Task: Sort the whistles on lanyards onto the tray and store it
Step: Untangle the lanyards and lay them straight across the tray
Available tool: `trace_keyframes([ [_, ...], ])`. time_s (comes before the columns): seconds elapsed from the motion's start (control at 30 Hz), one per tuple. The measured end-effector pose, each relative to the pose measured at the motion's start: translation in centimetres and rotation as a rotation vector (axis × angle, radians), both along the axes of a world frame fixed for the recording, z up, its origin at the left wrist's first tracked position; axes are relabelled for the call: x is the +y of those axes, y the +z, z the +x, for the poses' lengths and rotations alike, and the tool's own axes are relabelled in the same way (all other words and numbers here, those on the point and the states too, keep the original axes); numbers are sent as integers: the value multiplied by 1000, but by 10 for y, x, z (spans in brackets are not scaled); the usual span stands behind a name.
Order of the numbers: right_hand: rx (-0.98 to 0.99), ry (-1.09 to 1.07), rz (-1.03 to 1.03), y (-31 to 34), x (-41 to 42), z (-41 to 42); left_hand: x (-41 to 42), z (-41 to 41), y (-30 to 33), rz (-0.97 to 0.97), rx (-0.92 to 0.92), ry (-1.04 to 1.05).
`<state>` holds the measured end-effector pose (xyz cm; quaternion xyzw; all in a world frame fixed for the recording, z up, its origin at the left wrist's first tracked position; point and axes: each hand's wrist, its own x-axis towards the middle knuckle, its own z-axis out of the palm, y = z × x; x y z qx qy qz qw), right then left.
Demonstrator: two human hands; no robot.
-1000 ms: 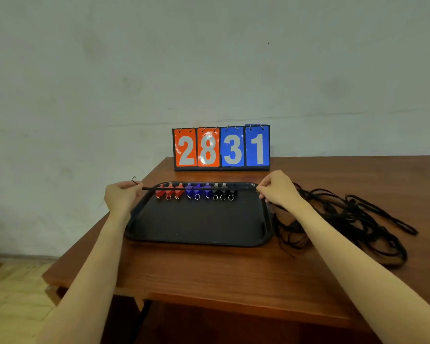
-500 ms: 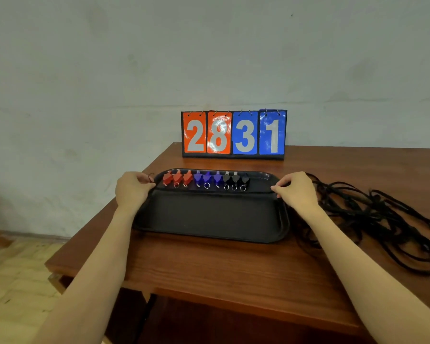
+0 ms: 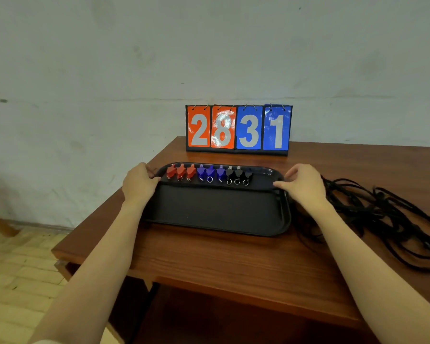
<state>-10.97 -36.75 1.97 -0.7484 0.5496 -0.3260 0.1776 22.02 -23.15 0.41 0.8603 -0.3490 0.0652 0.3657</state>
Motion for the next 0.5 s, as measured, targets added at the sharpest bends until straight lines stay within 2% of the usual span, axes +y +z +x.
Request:
trace_keyframes([
  [0.1,-104,-23,-50,17,0,-14,0,-3,2,-2,-89,56],
  [0.2,-86,0,37,32,4,-37,2,-11,8,-40,-205,60],
  [0.27,-36,111,192,40,9,-52,0,-19,12,-53,-221,-23],
  [0.37,186,293,395,50,15,-66,-6,-47,21,-62,-134,-217],
  [0.5,307,373,422,50,13,-67,-16,-99,37,-85,-160,-504],
])
